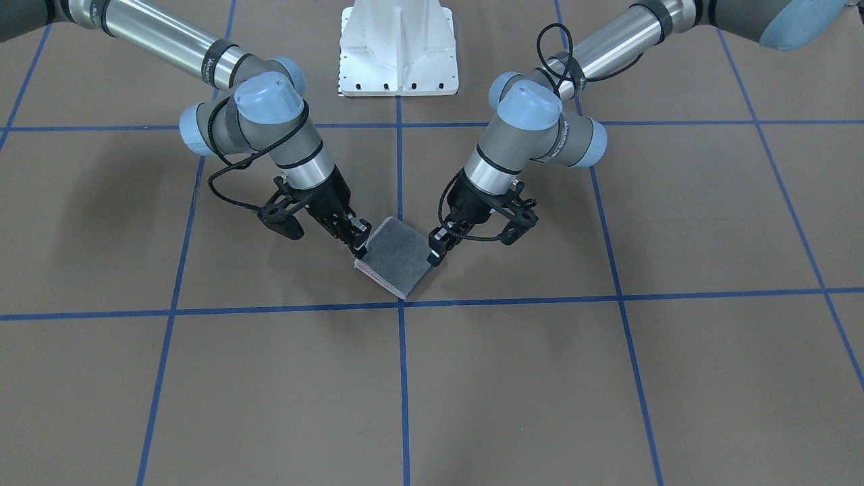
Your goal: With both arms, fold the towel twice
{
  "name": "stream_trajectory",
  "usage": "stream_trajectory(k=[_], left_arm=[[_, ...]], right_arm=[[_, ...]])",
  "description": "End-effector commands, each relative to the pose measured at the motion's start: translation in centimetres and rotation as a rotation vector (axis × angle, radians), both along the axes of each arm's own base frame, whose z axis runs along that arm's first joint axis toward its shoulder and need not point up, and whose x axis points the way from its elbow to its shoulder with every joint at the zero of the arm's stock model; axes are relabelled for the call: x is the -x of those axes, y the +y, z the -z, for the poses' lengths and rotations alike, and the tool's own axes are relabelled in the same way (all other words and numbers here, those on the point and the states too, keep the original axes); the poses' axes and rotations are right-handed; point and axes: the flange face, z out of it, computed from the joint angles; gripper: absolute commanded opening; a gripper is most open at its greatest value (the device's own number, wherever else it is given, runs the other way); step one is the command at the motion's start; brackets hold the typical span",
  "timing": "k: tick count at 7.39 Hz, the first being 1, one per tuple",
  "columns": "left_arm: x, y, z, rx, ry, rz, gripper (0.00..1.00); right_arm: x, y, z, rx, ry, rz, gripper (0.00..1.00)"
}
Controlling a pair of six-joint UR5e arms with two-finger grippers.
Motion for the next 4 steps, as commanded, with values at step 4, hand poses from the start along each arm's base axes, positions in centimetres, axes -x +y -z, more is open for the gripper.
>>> stream_trajectory(k=[4], left_arm=[[-2.1, 1.0, -2.7, 0.017, -0.042, -0.024, 0.00]], right_arm=[[0.0, 0.0, 0.0, 0.000, -0.002, 0.001, 0.00]])
